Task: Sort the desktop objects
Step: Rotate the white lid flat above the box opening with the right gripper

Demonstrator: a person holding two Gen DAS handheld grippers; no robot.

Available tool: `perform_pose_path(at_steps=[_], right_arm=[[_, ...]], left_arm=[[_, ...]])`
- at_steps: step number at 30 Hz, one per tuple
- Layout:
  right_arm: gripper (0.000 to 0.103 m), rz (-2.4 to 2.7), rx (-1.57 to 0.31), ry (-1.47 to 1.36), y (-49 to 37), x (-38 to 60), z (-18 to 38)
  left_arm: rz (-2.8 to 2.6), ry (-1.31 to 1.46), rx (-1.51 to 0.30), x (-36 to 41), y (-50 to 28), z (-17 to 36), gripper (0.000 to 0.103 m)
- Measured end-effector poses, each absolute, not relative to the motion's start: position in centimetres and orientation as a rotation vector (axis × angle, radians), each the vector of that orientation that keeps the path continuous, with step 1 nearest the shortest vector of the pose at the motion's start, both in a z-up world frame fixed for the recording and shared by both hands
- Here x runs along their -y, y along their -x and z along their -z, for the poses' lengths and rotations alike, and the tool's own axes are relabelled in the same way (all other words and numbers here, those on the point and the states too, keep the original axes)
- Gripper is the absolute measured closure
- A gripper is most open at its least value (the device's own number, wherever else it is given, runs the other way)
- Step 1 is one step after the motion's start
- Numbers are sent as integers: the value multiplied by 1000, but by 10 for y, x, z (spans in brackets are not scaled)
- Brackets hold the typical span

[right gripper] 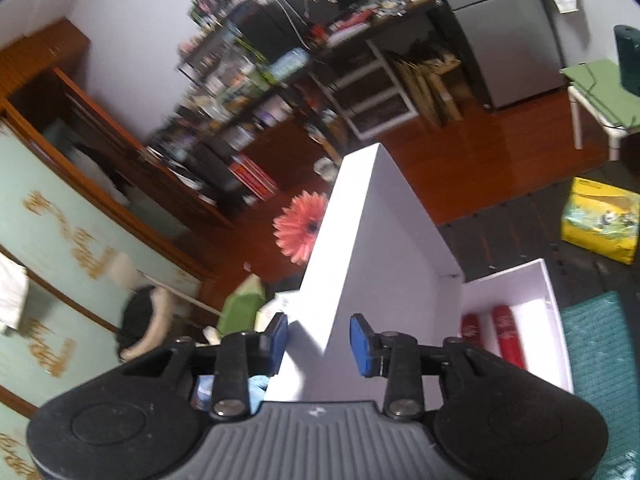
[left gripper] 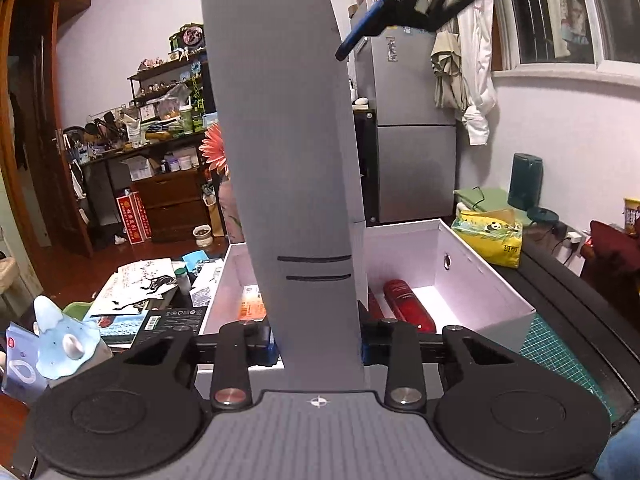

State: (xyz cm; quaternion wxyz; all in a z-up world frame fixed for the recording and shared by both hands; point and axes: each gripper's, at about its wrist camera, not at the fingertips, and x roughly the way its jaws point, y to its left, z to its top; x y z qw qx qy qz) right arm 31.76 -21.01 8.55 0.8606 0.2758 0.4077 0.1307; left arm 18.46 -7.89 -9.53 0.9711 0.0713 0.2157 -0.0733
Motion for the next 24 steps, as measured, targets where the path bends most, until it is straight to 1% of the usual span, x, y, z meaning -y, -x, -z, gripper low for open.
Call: perform_pose_path(at_steps=[11,16,24], right_arm=[[64,-54,-985,-292,-317,146,-119],[64,-5,-1009,-206,-317,122,-116],[66,3,-982,-165,-321,116,-103]], left_arm=[[126,-198,-415,86,-181,97,69],[116,-201,-417,85,-181,98,69],[108,-212,-416,86,-180,98,69]])
